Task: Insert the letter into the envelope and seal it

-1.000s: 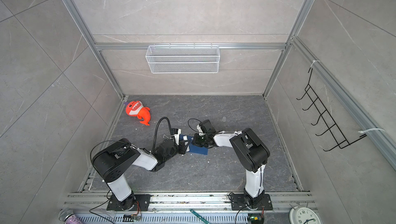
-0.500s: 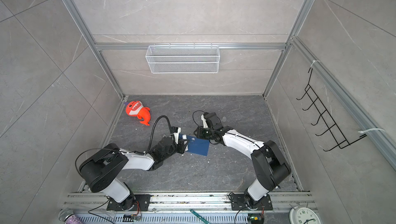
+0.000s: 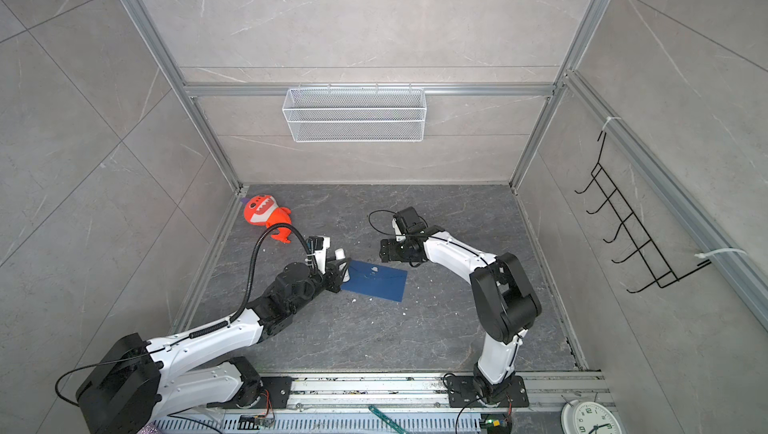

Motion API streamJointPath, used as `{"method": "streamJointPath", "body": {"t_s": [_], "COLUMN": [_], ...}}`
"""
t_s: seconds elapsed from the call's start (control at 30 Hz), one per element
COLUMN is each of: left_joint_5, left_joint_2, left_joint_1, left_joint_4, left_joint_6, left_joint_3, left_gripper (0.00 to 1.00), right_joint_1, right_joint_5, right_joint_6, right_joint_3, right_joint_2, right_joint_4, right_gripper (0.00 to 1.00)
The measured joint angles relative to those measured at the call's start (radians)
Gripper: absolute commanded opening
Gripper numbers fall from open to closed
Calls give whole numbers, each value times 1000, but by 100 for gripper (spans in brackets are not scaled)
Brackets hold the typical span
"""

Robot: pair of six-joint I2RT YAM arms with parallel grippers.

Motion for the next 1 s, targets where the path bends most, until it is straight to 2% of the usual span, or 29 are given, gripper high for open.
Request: {"method": "streamJointPath", "body": {"t_s": [0.2, 0.37, 0.67, 1.0], "left_joint_5": [-17, -19, -19, -19], "left_joint_2": [3, 19, 30, 44], "left_joint_1": [6, 12, 16, 18], "left_joint_4": [-26, -18, -9, 8], "left_joint_6": [-11, -13, -13, -16], "left_joint_3": [-77, -82, -82, -82], "left_gripper": [0, 0, 0, 0], "right_joint_1": [-3, -3, -4, -8], "right_joint_5": [-35, -54, -97, -177], "right_joint_6": [-26, -35, -48, -58], "right_joint_3": [40, 41, 36, -50], "right_joint_2": [89, 118, 122, 74], "right_joint_4": [-32, -54, -61, -52], "right_gripper": [91, 91, 91, 85]}}
